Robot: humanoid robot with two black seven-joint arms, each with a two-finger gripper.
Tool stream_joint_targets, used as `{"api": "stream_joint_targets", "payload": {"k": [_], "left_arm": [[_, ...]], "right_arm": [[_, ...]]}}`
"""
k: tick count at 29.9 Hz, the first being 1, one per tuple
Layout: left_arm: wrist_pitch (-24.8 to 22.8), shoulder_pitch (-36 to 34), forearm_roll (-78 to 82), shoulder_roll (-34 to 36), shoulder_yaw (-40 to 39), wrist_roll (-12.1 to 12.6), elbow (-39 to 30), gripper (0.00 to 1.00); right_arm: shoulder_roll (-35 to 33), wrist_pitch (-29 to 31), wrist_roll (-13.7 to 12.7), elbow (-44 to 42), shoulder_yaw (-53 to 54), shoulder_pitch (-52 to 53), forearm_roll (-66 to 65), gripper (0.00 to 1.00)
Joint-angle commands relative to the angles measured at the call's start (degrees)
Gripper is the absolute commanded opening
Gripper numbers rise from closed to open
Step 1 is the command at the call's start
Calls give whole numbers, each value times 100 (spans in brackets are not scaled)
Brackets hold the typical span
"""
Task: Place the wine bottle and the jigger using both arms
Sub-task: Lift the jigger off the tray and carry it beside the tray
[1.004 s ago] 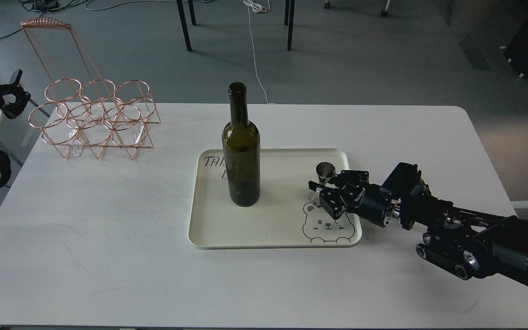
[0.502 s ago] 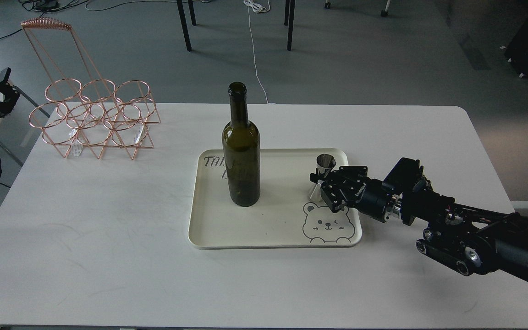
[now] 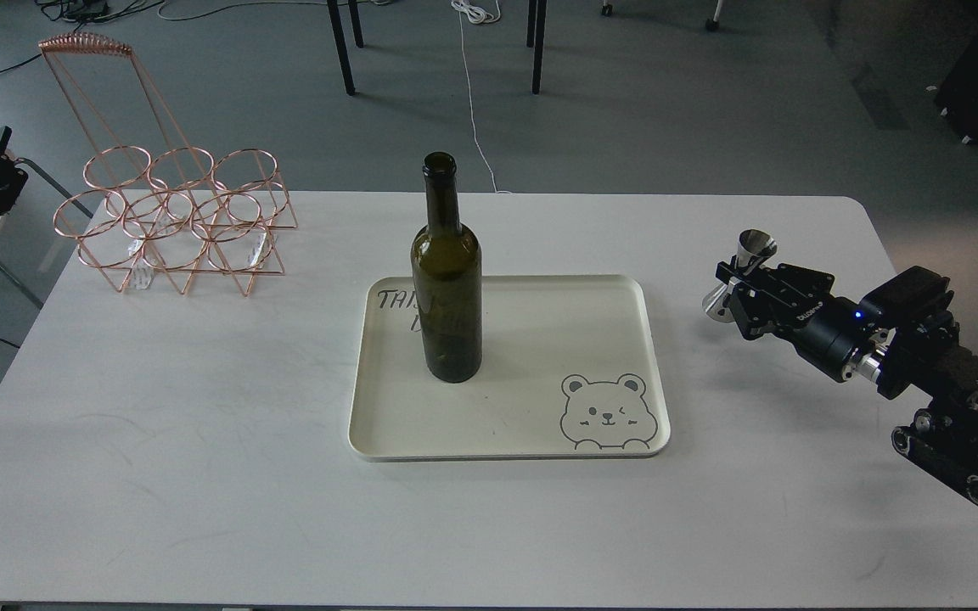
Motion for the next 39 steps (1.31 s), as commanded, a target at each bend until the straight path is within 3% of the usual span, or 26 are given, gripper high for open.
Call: {"api": "stream_joint_targets", "payload": {"k": [1, 13, 18, 33, 39], "left_arm": [[0, 14, 1, -25, 0, 9, 0, 98], [0, 14, 1, -61, 0, 9, -9, 98], [0, 5, 1, -17, 0, 9, -9, 98], [0, 5, 1, 1, 0, 18, -9, 98], [0, 5, 1, -8, 0, 18, -9, 98]], "right_arm": [[-231, 0, 0, -80, 13, -303, 631, 3], [-258, 0, 0, -467, 22, -620, 922, 4], [-258, 0, 0, -459, 22, -655, 922, 14], [-240, 0, 0, -406, -83, -682, 914, 28], [-240, 0, 0, -380, -83, -717, 914, 42]]}}
